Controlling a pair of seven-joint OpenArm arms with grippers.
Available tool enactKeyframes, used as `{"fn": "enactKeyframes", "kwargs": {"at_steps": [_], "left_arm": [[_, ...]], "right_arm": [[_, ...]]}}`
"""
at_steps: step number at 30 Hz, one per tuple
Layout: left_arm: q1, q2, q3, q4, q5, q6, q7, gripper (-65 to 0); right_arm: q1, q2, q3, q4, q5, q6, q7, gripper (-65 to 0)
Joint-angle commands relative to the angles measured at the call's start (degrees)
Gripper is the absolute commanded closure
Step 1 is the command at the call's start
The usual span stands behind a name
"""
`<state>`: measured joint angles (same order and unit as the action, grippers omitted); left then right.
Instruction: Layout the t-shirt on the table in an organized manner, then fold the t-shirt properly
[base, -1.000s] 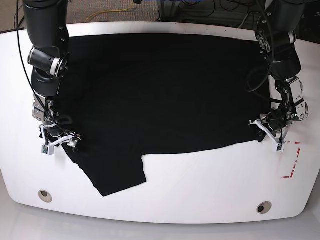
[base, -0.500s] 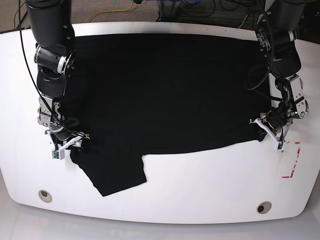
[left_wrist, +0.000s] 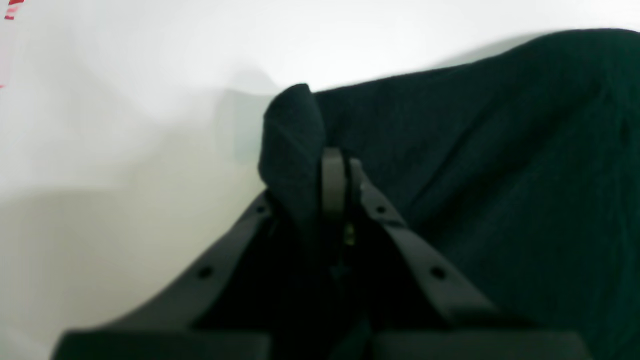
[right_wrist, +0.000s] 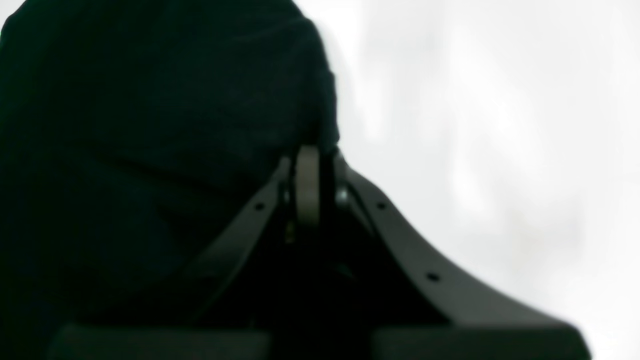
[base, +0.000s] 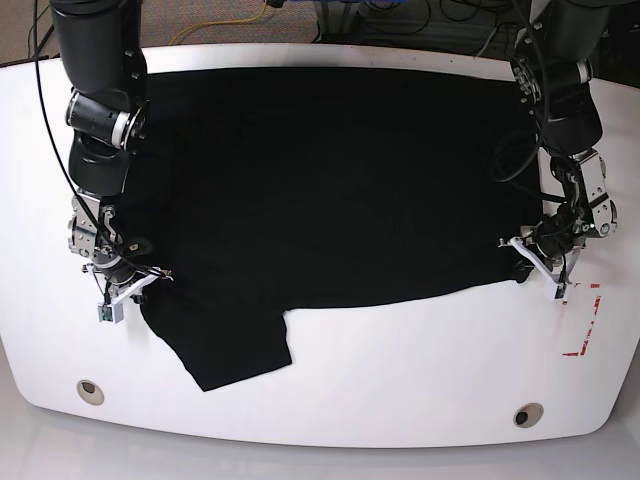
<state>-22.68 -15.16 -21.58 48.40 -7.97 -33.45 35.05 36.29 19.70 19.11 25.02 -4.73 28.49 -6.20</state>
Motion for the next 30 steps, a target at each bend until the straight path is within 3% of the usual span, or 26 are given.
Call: {"fn": "enactKeyframes", "kwargs": {"at_steps": [1,10,17,22,30], "left_arm": [[-0.6,-0.7,0.1,0.7,1.1,0.1,1.4,0.0],[-1.2,-0.7,0.1,0.8,0.5,0.0,1.4,0.0],[-2.0,-0.6,-0.4,0.9,0.5,-0.2,1.4,0.0],[-2.2,-0.7,-0.4,0.9,-3.5,-3.5,3.1,0.0],[-1.9,-2.2,-0.3,5.9,-9.7,-4.0,6.8,0.0]], "right_arm": [[2.0,1.3,0.1,1.1,0.5,0.1,1.6,0.0],[1.9,1.9,0.1,1.1,0.6,0.2,1.6,0.0],[1.9,2.8,0.2,1.2,0.9,3.2,1.5,0.0],[1.9,3.0,0.3,1.5,1.0,3.4,1.5,0.0],[-1.0,2.9,0.5,10.9,1.1,4.3,-4.3,0.0]]}}
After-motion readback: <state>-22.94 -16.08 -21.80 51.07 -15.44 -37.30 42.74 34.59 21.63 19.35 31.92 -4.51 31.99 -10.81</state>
